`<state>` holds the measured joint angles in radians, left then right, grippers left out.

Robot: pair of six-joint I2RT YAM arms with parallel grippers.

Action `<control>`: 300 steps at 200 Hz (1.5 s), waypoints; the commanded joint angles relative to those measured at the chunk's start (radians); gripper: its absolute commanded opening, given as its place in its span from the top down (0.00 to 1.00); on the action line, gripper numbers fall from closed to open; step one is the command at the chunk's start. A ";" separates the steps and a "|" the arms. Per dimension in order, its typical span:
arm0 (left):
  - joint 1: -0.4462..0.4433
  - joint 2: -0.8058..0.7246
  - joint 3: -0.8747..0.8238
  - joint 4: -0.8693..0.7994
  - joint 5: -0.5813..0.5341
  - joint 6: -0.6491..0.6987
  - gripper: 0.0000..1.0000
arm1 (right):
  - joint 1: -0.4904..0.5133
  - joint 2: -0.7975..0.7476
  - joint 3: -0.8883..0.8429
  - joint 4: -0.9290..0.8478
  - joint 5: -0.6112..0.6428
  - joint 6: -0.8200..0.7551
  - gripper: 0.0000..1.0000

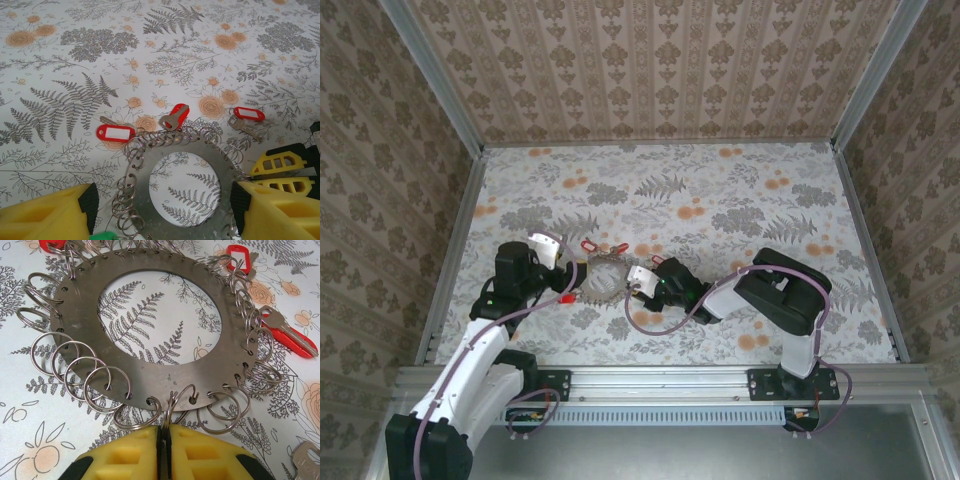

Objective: Put the keys on the keyring

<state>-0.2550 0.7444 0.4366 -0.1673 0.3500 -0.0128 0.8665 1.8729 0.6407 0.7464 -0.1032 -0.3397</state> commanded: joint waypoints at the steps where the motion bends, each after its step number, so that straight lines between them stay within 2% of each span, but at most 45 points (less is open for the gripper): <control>1: -0.007 -0.008 0.004 0.008 -0.008 0.027 0.26 | -0.006 -0.003 -0.024 0.028 0.008 0.013 0.86; 29: -0.006 -0.007 0.004 0.009 -0.005 0.028 0.26 | -0.006 -0.019 -0.053 0.072 0.055 0.031 0.87; 74: -0.023 0.005 0.012 0.000 0.025 0.073 0.30 | -0.007 -0.049 -0.087 0.129 0.087 0.050 0.95; 114: -0.058 0.064 0.040 -0.014 0.093 0.142 0.32 | -0.007 -0.058 -0.130 0.201 0.105 0.043 0.93; 161: -0.108 0.125 0.082 -0.089 0.177 0.297 0.33 | -0.010 -0.035 -0.143 0.228 0.078 0.050 0.98; 185: -0.138 0.158 0.108 -0.156 0.274 0.499 0.36 | -0.012 -0.021 -0.166 0.298 0.076 0.052 1.00; 210: -0.165 0.208 0.113 -0.115 0.286 0.597 0.37 | -0.014 -0.061 -0.175 0.294 0.046 0.039 1.00; 233: -0.169 0.288 0.126 -0.080 0.408 0.740 0.48 | -0.020 -0.098 -0.177 0.282 0.013 0.026 1.00; 255: -0.191 0.386 0.176 -0.102 0.462 0.867 0.70 | -0.025 -0.132 -0.165 0.250 -0.013 0.017 1.00; 280: -0.253 0.440 0.190 -0.066 0.459 0.905 0.71 | -0.027 -0.159 -0.155 0.231 -0.058 0.014 1.00; 300: -0.260 0.471 0.199 -0.037 0.458 0.923 0.71 | -0.027 -0.173 -0.153 0.229 -0.085 0.014 1.00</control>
<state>-0.5018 1.1893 0.6022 -0.2344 0.7547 0.8127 0.8440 1.7351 0.4702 0.9840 -0.1165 -0.3149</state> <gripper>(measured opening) 0.288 0.054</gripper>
